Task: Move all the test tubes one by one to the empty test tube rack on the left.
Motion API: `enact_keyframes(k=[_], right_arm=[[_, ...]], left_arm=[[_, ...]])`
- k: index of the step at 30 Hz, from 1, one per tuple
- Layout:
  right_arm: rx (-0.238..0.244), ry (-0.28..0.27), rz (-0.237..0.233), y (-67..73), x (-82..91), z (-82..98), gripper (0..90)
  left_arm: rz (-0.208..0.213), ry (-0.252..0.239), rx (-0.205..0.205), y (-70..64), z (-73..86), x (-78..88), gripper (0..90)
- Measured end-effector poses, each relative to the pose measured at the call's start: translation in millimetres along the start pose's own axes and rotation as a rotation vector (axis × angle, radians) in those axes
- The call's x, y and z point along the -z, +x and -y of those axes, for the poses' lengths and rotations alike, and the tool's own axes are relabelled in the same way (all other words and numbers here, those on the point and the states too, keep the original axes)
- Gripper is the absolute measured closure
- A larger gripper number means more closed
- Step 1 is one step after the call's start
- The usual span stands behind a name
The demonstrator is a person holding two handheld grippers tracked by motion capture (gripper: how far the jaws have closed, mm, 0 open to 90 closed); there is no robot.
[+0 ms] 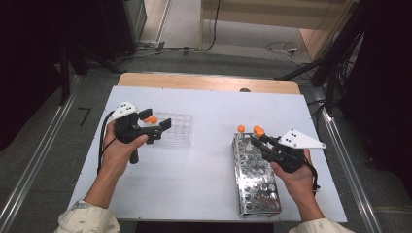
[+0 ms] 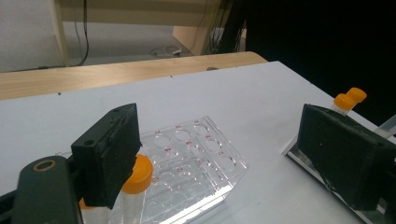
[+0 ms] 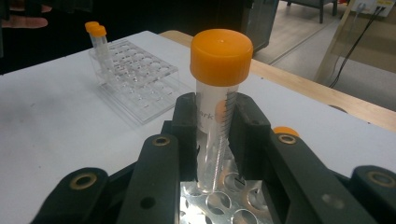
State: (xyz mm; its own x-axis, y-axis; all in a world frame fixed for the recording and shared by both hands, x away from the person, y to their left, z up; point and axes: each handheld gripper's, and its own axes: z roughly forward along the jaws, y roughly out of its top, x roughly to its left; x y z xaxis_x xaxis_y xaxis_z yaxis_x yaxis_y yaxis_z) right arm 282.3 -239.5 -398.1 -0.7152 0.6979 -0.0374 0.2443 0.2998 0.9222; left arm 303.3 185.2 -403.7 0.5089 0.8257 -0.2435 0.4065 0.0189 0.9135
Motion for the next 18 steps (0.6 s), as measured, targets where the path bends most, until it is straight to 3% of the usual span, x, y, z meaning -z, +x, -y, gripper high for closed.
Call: enact_keyframes(k=[18], right_arm=[[0.033, 0.054, -0.113, 44.7, -39.1, -18.1, 70.9]], left_arm=[[0.096, -0.007, -0.061, -32.1, -6.3, 2.7, 14.7]])
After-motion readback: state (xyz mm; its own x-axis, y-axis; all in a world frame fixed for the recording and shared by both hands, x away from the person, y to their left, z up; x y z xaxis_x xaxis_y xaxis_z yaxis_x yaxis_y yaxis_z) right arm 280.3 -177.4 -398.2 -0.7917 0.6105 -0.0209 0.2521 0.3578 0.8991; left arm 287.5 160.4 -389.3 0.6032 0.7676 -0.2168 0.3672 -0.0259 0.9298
